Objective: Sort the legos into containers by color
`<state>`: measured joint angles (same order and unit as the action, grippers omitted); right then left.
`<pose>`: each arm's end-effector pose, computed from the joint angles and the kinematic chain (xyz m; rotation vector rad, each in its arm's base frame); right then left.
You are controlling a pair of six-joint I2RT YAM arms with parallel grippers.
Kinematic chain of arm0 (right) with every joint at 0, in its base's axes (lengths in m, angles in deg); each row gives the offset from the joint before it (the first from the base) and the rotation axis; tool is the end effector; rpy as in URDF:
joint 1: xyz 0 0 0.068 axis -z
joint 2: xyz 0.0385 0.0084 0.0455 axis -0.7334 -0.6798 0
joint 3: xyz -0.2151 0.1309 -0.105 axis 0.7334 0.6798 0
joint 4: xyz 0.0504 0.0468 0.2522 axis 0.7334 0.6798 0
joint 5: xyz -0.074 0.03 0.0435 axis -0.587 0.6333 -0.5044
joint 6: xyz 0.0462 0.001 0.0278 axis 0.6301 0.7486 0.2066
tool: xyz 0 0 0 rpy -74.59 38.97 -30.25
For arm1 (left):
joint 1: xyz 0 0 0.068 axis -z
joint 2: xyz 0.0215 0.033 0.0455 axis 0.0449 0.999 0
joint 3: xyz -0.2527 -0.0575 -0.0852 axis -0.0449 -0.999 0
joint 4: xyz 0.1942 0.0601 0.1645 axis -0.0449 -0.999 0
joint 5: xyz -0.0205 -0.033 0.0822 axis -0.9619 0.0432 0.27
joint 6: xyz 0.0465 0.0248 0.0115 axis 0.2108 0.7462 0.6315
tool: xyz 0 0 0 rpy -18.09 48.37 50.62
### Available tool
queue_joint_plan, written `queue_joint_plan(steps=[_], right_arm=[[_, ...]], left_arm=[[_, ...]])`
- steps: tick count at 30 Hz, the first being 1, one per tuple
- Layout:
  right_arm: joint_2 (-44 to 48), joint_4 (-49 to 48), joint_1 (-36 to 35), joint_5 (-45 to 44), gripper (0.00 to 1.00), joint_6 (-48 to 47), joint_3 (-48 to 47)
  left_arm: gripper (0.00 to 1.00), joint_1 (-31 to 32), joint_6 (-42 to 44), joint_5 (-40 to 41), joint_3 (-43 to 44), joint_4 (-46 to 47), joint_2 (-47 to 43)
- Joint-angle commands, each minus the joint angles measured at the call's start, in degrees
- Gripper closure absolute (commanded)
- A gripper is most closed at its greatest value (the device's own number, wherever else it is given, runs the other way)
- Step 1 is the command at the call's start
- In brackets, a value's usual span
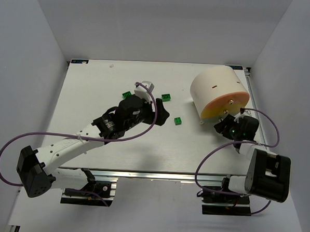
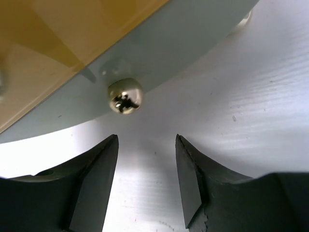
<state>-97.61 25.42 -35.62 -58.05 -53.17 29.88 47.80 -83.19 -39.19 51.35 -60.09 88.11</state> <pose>0.2364 -0.0370 0.1559 0.3605 2.1042 0.4025 0.1827 -0.2110 0.3359 0.2618 2.0154 -0.7312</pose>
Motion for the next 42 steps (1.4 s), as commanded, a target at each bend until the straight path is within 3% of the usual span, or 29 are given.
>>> queue_joint_plan(steps=[1, 14, 25, 42], right_arm=[[-2.4, -6.2, 0.1, -0.3, 0.44, 1.5, -3.3], [-7.4, -12.9, 0.3, 2.0, 0.46, 2.3, -5.5], [-7.0, -17.4, 0.5, 4.7, 0.76, 1.6, -4.4], [-2.1, -11.4, 1.7, 5.5, 0.80, -0.5, -1.6]], left_arm=[[0.05, -0.2, -0.2, 0.0, 2.3, -0.9, -1.2], [0.05, -0.2, -0.7, 0.5, 2.2, -0.7, -1.0], [0.05, -0.2, -0.5, 0.5, 2.7, -0.8, -0.4], [0.05, -0.2, -0.3, 0.5, 2.6, -0.4, -0.2]])
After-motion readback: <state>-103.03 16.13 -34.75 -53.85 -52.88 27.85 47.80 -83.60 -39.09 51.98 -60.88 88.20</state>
